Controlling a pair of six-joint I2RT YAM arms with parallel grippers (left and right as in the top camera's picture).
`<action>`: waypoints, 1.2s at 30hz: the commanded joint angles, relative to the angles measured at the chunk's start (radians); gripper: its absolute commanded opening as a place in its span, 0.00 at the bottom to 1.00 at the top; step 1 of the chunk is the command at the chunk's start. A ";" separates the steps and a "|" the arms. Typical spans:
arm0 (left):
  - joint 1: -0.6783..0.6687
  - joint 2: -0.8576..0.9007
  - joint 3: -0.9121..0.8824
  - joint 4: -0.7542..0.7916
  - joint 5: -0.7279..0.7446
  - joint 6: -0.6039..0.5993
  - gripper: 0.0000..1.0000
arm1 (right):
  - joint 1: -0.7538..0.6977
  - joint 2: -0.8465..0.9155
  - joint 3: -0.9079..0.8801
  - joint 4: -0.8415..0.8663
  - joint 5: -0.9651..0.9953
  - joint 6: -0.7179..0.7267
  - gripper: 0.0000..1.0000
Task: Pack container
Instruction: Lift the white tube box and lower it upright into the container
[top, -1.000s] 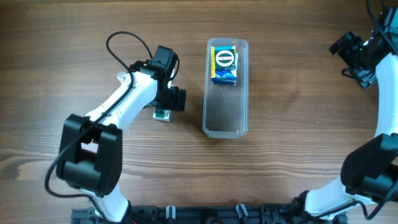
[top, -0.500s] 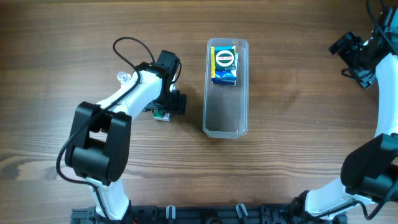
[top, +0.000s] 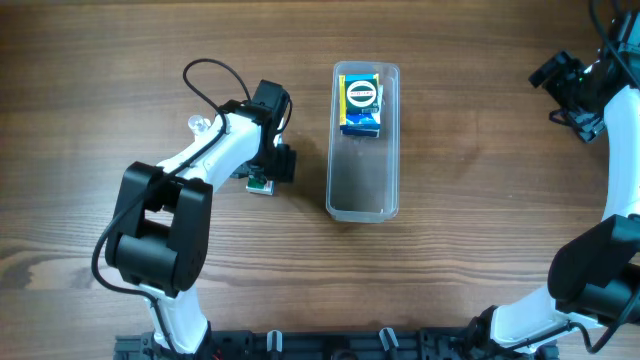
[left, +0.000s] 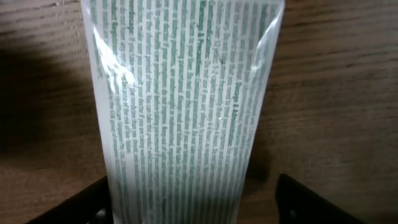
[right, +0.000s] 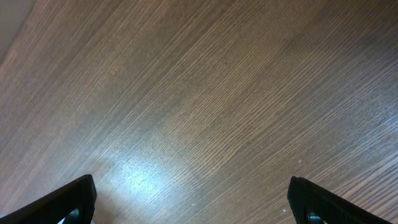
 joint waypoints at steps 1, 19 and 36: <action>0.003 0.010 0.010 0.010 0.009 0.003 0.72 | 0.002 0.012 -0.003 0.000 0.006 0.010 1.00; -0.005 -0.024 0.056 -0.044 0.096 -0.001 0.42 | 0.002 0.012 -0.003 0.000 0.006 0.010 1.00; -0.253 -0.309 0.339 -0.229 0.163 -0.329 0.34 | 0.002 0.012 -0.003 0.001 0.006 0.010 1.00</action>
